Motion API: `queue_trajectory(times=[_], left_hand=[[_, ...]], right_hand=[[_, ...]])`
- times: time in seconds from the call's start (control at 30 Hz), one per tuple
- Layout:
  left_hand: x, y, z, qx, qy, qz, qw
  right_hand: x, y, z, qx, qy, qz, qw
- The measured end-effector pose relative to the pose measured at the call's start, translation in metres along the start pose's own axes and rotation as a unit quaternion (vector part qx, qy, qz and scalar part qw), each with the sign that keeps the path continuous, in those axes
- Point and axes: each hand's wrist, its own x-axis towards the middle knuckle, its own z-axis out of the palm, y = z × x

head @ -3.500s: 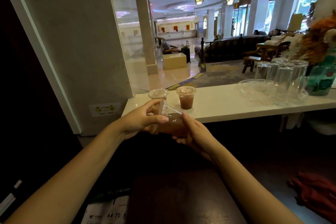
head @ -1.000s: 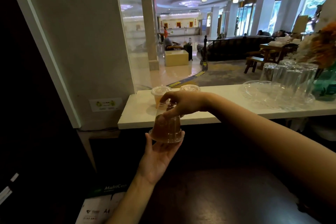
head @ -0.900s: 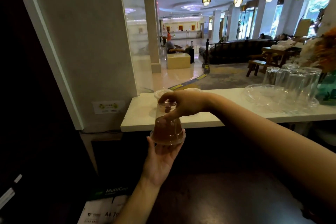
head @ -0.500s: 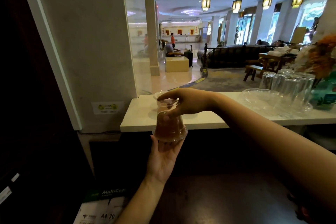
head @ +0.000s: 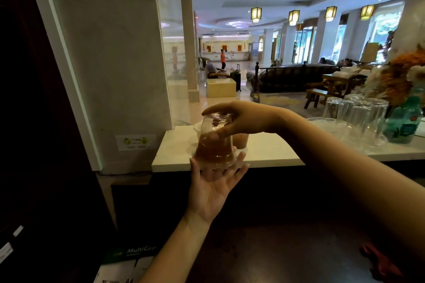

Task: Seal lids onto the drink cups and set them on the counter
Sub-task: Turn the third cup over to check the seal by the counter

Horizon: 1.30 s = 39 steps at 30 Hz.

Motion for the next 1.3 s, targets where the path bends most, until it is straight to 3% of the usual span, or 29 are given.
queue_trajectory(times=[0.07,0.17,0.23,0.3,0.37,0.43,0.5,0.57,0.63,0.73,1.03,1.3], left_hand=[[0.002,0.008,0.002,0.019,0.004,-0.02,1.0],[0.013,0.044,0.009,0.126,0.081,-0.079,0.986],[0.026,0.076,0.028,0.294,0.124,-0.161,0.934],[0.044,0.1,0.058,0.497,0.139,-0.241,0.822],[0.068,0.11,0.093,0.673,0.134,-0.276,0.673],[0.091,0.107,0.127,0.794,0.1,-0.294,0.522],[0.109,0.096,0.153,0.866,0.06,-0.297,0.397],[0.121,0.082,0.169,0.904,0.037,-0.283,0.318],[0.13,0.069,0.178,0.922,0.029,-0.278,0.268],[0.137,0.058,0.184,0.932,0.024,-0.274,0.235],[0.151,0.059,0.179,0.939,0.005,-0.25,0.235],[0.18,0.076,0.192,0.939,-0.032,-0.159,0.302]], right_hand=[[-0.005,0.006,0.0,0.03,0.027,0.001,0.999],[-0.016,0.028,0.005,0.098,0.072,0.024,0.992],[-0.025,0.048,0.014,0.155,0.09,0.05,0.983],[-0.03,0.06,0.027,0.198,0.097,0.056,0.974],[-0.03,0.064,0.04,0.194,0.127,0.054,0.971],[-0.027,0.063,0.05,0.2,0.173,0.055,0.963],[-0.022,0.06,0.057,0.233,0.214,0.047,0.947],[-0.017,0.057,0.06,0.279,0.246,0.043,0.927],[-0.014,0.056,0.06,0.333,0.263,0.045,0.904],[-0.014,0.058,0.057,0.363,0.282,0.05,0.887],[-0.019,0.066,0.046,0.333,0.293,0.076,0.893],[-0.011,0.059,0.007,0.321,0.329,0.052,0.887]])
